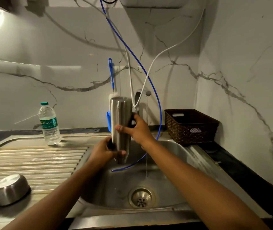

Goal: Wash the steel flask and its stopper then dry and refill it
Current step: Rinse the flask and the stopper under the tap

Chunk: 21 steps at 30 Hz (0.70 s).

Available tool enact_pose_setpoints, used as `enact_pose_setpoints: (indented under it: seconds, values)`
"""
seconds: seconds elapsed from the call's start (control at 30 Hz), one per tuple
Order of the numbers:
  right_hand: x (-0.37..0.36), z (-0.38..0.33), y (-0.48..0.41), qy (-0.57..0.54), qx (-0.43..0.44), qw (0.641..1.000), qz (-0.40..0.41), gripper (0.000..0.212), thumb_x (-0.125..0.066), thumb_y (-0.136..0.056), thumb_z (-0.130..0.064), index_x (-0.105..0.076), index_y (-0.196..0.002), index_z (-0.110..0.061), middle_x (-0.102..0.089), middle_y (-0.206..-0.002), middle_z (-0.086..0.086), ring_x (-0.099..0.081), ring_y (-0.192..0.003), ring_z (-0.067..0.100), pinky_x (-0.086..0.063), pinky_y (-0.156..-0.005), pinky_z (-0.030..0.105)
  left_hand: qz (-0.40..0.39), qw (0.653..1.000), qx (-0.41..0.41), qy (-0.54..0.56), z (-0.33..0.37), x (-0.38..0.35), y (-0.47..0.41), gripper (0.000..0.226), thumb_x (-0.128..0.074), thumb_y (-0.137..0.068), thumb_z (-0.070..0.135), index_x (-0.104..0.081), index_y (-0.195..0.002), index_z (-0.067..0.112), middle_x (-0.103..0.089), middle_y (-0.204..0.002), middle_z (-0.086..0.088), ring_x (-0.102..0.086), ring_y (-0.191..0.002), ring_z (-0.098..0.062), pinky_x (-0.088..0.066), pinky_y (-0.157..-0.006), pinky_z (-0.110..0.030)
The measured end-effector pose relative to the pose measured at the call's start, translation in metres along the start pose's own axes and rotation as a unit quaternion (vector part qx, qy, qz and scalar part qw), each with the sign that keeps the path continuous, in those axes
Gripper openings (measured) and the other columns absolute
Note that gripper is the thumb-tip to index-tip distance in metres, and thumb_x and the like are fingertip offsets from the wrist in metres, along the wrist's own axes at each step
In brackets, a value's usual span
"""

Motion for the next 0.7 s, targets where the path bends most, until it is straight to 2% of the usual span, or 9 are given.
enact_pose_setpoints:
  seconds: [0.07,0.17,0.2,0.27,0.33,0.4,0.57,0.63,0.7]
  values:
    - [-0.002,0.005,0.0,-0.006,-0.009,1.0,0.006,0.062,-0.074,-0.077,-0.034,-0.047,-0.13,-0.016,-0.057,-0.125,0.002,-0.057,-0.112,0.02,-0.047,-0.085,0.024,-0.016,1.0,0.008,-0.021,0.0,-0.004,0.003,0.044,-0.078,-0.074,0.03,-0.055,-0.111,0.023,-0.063,-0.09,0.011,-0.06,-0.081,-0.001,-0.042,-0.064,-0.013]
    - [0.002,-0.003,-0.002,-0.012,0.023,1.0,0.014,0.062,-0.073,-0.078,-0.033,-0.045,-0.131,-0.018,-0.056,-0.123,-0.001,-0.055,-0.104,0.01,-0.047,-0.078,0.016,0.026,0.999,-0.006,0.028,0.001,0.001,-0.002,0.052,-0.082,-0.07,0.027,-0.054,-0.113,0.021,-0.064,-0.101,0.007,-0.062,-0.092,-0.01,-0.051,-0.083,-0.029]
    - [0.001,-0.004,-0.002,-0.019,0.003,1.0,0.008,0.062,-0.074,-0.078,-0.033,-0.045,-0.131,-0.018,-0.055,-0.125,0.0,-0.055,-0.107,0.012,-0.046,-0.081,0.018,0.025,0.999,-0.001,0.026,0.0,0.004,-0.003,0.053,-0.083,-0.069,0.027,-0.055,-0.113,0.019,-0.064,-0.102,0.006,-0.062,-0.092,-0.011,-0.052,-0.084,-0.031]
    - [-0.002,-0.003,0.002,-0.021,-0.046,0.999,-0.013,0.062,-0.074,-0.077,-0.032,-0.045,-0.13,-0.017,-0.054,-0.129,0.003,-0.054,-0.116,0.021,-0.046,-0.088,0.027,-0.01,1.0,0.017,-0.004,-0.002,0.005,0.001,0.054,-0.082,-0.069,0.03,-0.058,-0.115,0.018,-0.066,-0.097,0.005,-0.063,-0.087,-0.008,-0.05,-0.073,-0.023]
    - [-0.006,-0.006,0.004,-0.013,-0.056,0.998,-0.014,0.065,-0.075,-0.075,-0.033,-0.045,-0.13,-0.019,-0.054,-0.13,0.003,-0.054,-0.118,0.022,-0.047,-0.092,0.032,-0.023,0.999,0.01,-0.025,-0.002,0.013,0.006,0.059,-0.082,-0.069,0.03,-0.055,-0.12,0.018,-0.066,-0.1,0.004,-0.062,-0.089,-0.008,-0.046,-0.07,-0.018]
    - [-0.009,-0.025,0.003,-0.018,-0.047,0.999,-0.022,0.067,-0.076,-0.074,-0.033,-0.043,-0.132,-0.021,-0.054,-0.13,0.001,-0.054,-0.117,0.022,-0.049,-0.095,0.038,-0.002,1.0,-0.003,-0.031,0.008,0.03,0.007,0.064,-0.084,-0.067,0.031,-0.054,-0.122,0.019,-0.064,-0.105,0.003,-0.061,-0.094,-0.012,-0.048,-0.077,-0.024]
    - [-0.039,-0.088,-0.03,-0.081,-0.053,0.989,-0.109,0.061,-0.074,-0.079,-0.022,-0.043,-0.131,-0.018,-0.058,-0.12,0.002,-0.059,-0.108,0.023,-0.054,-0.086,0.043,0.008,1.0,0.006,-0.027,0.023,0.109,-0.005,0.046,-0.085,-0.065,0.025,-0.06,-0.102,0.014,-0.068,-0.097,-0.007,-0.064,-0.092,-0.023,-0.052,-0.085,-0.038]
    - [-0.063,-0.105,-0.044,-0.103,-0.047,0.981,-0.156,0.061,-0.074,-0.079,-0.018,-0.044,-0.131,-0.014,-0.06,-0.12,0.008,-0.06,-0.107,0.023,-0.054,-0.085,0.043,0.004,1.0,0.029,0.001,0.022,0.146,-0.006,0.055,-0.084,-0.067,0.014,-0.055,-0.113,0.011,-0.067,-0.102,-0.012,-0.064,-0.095,-0.025,-0.053,-0.086,-0.039]
    - [-0.092,-0.113,-0.053,-0.117,-0.041,0.976,-0.181,0.059,-0.073,-0.079,-0.017,-0.045,-0.13,-0.011,-0.059,-0.121,0.008,-0.059,-0.107,0.023,-0.054,-0.083,0.041,-0.006,0.999,0.045,0.002,0.017,0.178,-0.005,0.069,-0.08,-0.07,0.006,-0.043,-0.128,0.015,-0.065,-0.1,-0.009,-0.063,-0.091,-0.021,-0.053,-0.078,-0.033]
Point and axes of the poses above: each hand's wrist, its own y-axis away from the middle knuckle, its own x-axis out of the back of the hand, z = x × y, the point moved 2 cm from there along -y, towards the middle knuckle
